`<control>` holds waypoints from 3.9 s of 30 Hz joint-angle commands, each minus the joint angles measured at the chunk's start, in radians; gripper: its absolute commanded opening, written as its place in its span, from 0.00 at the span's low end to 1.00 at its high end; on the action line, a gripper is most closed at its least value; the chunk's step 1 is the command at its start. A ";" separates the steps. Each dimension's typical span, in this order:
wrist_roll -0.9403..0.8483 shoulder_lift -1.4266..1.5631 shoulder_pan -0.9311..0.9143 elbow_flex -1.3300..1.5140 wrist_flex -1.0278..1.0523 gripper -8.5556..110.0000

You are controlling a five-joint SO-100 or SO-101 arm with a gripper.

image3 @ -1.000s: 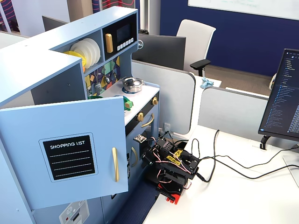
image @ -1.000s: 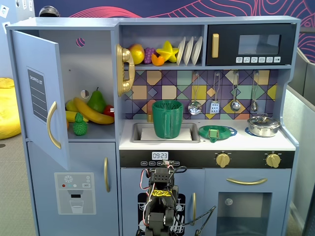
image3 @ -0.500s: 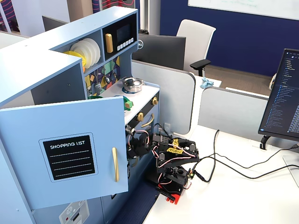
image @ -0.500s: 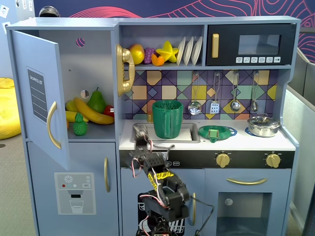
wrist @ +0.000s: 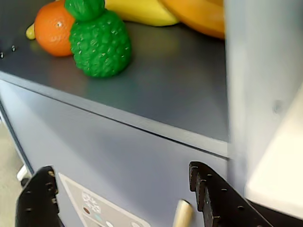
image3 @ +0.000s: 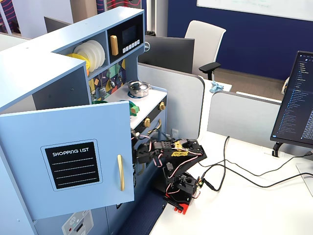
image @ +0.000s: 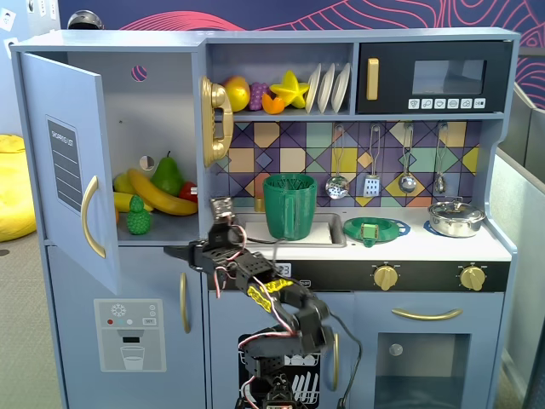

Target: Pick up the green pineapple from the left cabinet and place it in the green recipient

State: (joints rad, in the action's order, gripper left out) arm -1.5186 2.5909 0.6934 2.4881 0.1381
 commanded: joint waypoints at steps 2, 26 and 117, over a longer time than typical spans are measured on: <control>-0.106 -0.084 0.044 -0.124 -0.103 0.33; -0.129 -0.650 0.023 -0.549 -0.364 0.32; -0.153 -0.761 -0.746 -0.969 -0.295 0.07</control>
State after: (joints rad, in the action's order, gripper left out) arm -1.6337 1.8607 -0.0905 1.6306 -0.0997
